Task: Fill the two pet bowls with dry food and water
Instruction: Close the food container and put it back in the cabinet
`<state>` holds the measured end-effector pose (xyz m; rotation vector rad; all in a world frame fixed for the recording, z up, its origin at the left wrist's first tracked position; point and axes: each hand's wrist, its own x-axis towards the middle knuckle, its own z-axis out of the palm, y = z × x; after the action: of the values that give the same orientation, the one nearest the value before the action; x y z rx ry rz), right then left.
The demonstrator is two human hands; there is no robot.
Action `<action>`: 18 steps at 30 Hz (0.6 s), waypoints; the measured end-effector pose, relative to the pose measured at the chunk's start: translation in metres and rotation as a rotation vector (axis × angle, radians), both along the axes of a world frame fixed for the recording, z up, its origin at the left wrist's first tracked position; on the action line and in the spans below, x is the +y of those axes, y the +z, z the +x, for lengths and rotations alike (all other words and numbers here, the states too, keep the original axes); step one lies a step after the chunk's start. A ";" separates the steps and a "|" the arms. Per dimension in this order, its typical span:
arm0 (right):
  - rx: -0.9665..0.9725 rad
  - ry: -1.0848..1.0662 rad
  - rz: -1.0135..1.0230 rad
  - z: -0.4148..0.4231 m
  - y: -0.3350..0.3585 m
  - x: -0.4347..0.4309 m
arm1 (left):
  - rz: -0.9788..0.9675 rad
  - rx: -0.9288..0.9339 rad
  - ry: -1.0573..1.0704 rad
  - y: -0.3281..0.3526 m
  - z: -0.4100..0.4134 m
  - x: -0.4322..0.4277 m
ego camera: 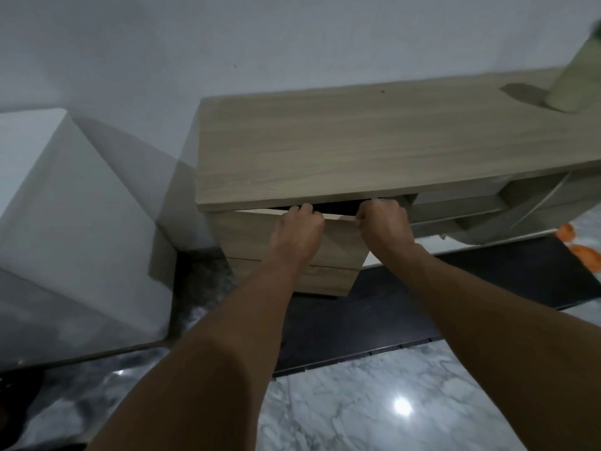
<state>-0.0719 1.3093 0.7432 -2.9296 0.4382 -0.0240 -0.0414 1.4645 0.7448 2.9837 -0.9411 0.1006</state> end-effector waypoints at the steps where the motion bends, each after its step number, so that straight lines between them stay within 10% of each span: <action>1: -0.006 -0.001 0.000 0.002 -0.001 -0.001 | 0.010 -0.009 -0.001 0.003 0.003 -0.001; 18: -0.006 0.280 -0.222 0.027 0.005 -0.019 | 0.099 -0.099 0.032 0.010 0.029 -0.021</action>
<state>-0.0446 1.2907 0.7483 -3.1791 0.0210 -0.0468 -0.0127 1.4432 0.7544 3.1111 -0.9347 0.2093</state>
